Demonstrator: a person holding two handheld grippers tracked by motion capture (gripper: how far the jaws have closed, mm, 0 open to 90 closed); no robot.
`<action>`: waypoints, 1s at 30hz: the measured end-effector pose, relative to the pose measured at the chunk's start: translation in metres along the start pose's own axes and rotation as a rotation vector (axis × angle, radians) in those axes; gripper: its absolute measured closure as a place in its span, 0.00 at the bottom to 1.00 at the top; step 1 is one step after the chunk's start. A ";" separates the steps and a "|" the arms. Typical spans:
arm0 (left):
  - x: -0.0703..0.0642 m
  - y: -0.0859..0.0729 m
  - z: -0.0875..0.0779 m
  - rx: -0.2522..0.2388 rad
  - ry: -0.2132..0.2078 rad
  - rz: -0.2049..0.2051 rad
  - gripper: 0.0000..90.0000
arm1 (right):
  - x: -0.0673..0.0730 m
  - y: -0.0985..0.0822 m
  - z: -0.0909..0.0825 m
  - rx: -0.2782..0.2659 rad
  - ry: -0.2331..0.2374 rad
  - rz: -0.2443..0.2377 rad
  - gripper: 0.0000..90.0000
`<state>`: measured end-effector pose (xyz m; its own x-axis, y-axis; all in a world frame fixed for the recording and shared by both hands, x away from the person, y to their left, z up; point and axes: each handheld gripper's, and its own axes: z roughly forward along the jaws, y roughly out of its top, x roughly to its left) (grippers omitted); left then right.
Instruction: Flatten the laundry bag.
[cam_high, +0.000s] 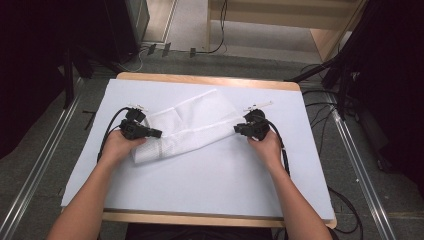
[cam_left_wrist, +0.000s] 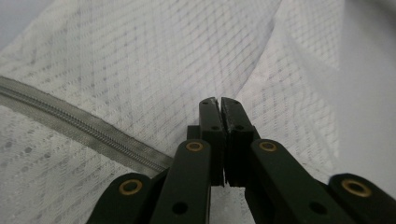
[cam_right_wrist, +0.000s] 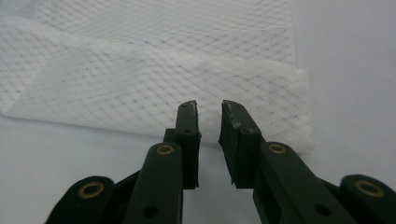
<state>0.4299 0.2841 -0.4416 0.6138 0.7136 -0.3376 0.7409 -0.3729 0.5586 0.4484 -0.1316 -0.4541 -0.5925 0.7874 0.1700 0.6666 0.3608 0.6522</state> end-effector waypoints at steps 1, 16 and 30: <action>-0.002 0.000 -0.003 -0.012 0.000 0.000 1.00 | -0.001 0.000 -0.001 -0.004 0.000 -0.004 0.87; -0.051 0.007 -0.035 -0.075 -0.056 0.098 1.00 | -0.009 0.003 -0.020 -0.058 0.000 0.033 0.88; -0.089 -0.020 -0.044 -0.095 -0.111 0.130 0.99 | -0.009 0.013 -0.031 -0.105 0.007 0.043 0.89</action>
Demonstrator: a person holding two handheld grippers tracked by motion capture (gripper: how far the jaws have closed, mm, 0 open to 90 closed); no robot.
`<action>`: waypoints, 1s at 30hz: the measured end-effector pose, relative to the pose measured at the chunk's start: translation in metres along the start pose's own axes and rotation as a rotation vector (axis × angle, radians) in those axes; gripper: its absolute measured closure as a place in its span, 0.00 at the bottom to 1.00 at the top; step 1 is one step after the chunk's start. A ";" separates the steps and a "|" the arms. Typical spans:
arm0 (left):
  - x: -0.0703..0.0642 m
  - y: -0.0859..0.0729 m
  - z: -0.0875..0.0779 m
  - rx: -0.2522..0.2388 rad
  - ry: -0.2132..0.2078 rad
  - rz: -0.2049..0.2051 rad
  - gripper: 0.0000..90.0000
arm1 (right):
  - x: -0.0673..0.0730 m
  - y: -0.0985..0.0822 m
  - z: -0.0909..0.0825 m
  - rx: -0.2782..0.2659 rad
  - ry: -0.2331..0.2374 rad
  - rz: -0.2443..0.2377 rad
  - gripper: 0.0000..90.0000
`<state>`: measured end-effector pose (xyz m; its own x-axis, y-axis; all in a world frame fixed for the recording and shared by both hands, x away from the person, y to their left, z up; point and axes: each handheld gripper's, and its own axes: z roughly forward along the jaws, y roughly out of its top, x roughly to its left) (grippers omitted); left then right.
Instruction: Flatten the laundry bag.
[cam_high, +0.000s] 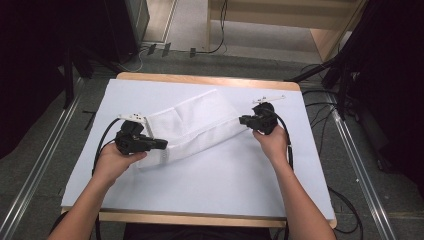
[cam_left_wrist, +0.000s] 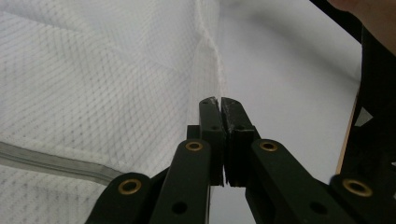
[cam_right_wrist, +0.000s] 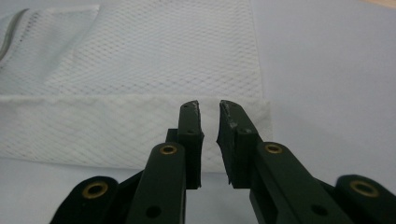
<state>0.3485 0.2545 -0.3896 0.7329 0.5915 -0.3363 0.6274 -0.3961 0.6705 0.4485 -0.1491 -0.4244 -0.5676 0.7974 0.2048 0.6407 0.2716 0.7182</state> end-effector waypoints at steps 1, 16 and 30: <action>-0.002 -0.001 0.000 0.007 -0.005 0.002 0.99 | 0.000 0.001 -0.002 -0.011 0.004 -0.002 0.89; -0.018 -0.016 -0.011 -0.017 -0.036 0.000 0.87 | -0.002 0.011 -0.002 -0.028 0.020 0.006 0.89; 0.008 -0.013 -0.012 -0.010 0.048 -0.011 0.77 | 0.004 0.005 -0.001 0.007 0.014 -0.010 0.86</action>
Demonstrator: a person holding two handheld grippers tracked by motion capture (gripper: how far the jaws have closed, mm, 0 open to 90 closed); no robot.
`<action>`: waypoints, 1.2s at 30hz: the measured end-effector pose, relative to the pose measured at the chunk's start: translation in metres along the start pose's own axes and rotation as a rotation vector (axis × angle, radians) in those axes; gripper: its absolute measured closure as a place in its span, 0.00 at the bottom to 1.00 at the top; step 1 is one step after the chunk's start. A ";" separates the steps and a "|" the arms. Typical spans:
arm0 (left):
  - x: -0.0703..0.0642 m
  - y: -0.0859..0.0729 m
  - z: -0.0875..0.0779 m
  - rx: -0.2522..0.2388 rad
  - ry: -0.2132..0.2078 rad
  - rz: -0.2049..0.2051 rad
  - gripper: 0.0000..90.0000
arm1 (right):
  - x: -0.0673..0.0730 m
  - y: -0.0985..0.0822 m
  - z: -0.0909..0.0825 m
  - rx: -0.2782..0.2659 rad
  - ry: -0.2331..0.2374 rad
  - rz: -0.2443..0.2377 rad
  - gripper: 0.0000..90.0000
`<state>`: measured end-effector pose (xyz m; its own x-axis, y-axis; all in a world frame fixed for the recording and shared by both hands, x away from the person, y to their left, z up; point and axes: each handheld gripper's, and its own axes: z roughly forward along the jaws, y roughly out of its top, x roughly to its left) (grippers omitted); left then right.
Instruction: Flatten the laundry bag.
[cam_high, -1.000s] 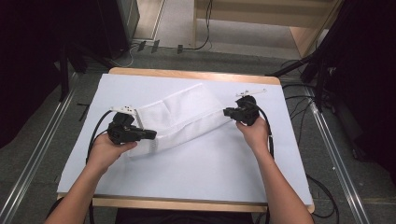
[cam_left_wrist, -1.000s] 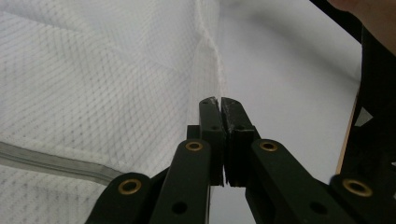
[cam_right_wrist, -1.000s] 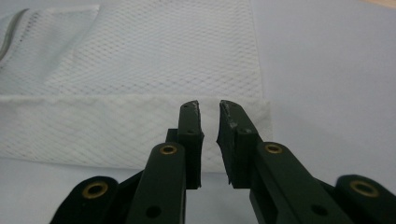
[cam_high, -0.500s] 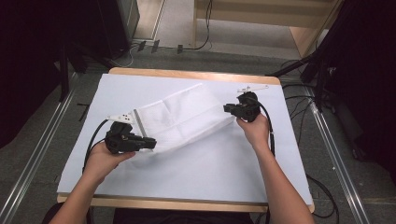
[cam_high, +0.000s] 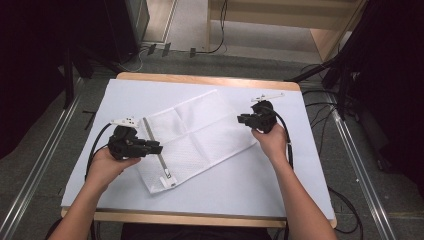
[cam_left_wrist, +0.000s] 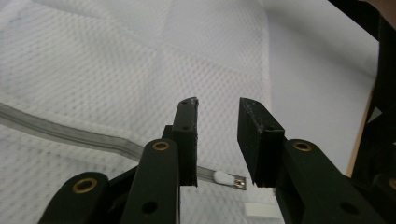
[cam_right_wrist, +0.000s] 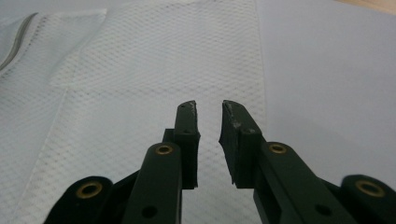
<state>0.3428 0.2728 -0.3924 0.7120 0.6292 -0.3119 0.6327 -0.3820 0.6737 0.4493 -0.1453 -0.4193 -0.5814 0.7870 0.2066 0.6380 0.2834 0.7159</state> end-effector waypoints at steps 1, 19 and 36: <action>0.004 0.002 0.000 0.002 0.000 -0.007 0.77 | 0.001 -0.002 -0.001 0.001 0.003 0.003 0.86; 0.068 0.030 0.018 0.022 0.084 -0.051 0.54 | 0.020 -0.035 -0.018 0.004 0.037 -0.021 0.54; 0.114 0.046 0.035 0.036 0.168 -0.041 0.52 | 0.017 -0.053 -0.013 0.026 0.014 -0.017 0.58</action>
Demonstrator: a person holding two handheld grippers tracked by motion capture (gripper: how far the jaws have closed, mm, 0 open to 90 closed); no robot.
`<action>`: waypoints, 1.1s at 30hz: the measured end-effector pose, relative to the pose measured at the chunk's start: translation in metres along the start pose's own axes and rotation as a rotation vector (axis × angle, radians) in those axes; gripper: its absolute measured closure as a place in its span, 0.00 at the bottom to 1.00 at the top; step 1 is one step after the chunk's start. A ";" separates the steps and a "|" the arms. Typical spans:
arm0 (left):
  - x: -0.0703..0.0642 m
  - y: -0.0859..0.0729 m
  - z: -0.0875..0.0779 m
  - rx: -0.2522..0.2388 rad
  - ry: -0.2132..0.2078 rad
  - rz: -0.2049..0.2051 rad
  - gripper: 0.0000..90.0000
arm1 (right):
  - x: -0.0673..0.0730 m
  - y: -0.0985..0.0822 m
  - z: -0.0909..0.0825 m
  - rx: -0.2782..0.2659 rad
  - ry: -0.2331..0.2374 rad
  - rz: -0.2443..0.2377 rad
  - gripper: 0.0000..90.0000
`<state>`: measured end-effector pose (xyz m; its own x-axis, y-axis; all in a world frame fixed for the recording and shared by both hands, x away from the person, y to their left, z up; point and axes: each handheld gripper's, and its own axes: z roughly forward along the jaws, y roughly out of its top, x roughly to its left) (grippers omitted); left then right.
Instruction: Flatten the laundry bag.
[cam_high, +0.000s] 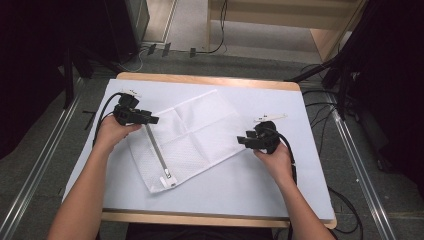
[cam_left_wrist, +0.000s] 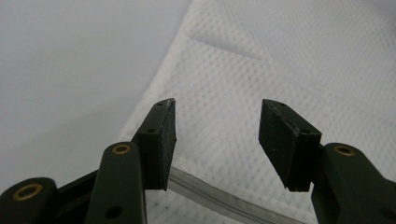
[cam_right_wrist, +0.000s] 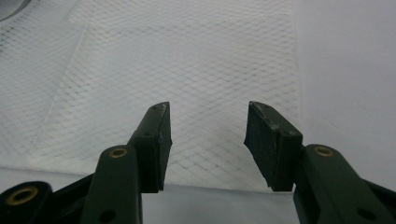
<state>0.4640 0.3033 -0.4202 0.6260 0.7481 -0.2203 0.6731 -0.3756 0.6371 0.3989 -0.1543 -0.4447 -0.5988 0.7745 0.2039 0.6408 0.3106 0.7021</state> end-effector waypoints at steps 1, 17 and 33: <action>0.003 0.001 0.002 0.004 0.004 -0.007 0.52 | -0.001 -0.001 0.000 0.002 -0.006 0.008 0.58; 0.024 -0.005 0.026 0.031 0.038 0.002 0.49 | -0.036 -0.015 0.007 0.044 -0.088 0.106 0.58; 0.030 -0.006 0.022 0.043 0.096 -0.030 0.50 | -0.022 -0.018 0.015 0.043 -0.167 0.009 0.87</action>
<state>0.4872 0.3158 -0.4468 0.5662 0.8076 -0.1651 0.7083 -0.3742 0.5986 0.4076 -0.1685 -0.4716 -0.5071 0.8571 0.0908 0.6679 0.3242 0.6699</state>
